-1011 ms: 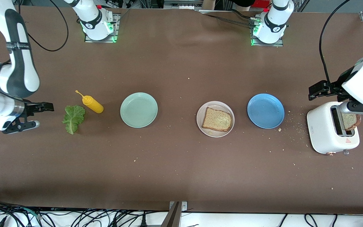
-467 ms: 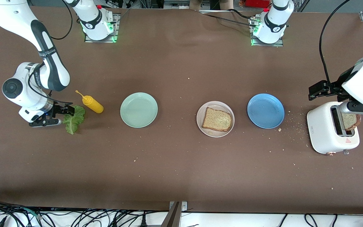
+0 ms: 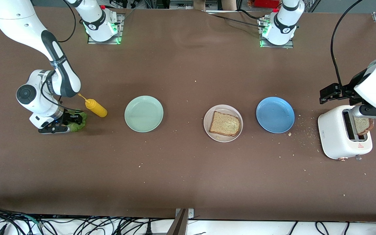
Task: Make sandwich in beige plate with both arms
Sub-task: 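Grasp the lettuce leaf stem with the right gripper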
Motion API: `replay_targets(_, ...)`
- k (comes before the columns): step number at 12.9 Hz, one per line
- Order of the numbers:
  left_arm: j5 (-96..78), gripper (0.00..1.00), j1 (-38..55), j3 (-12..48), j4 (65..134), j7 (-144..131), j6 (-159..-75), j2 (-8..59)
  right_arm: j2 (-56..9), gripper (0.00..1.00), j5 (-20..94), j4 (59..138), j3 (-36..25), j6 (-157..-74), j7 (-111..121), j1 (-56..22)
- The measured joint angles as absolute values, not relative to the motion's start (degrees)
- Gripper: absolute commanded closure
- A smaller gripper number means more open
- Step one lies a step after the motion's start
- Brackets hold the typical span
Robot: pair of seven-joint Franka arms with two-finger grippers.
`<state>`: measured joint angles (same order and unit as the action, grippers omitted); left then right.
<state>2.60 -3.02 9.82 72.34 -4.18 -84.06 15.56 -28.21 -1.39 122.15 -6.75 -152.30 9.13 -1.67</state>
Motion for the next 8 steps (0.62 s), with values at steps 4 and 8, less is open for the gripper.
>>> replay_targets(4, 2.60, 0.00, -3.02, 9.82, 72.34, -4.18, -84.06, 15.56, -27.91, 1.00, -1.40, 121.54, -6.79, -152.56, 9.37, -1.64)
replay_targets(8, 2.60, 0.00, -3.02, 9.82, 72.34, -4.18, -84.06, 15.56, -25.51, 1.00, -1.42, 117.05, -6.79, -144.28, 10.73, -1.64)
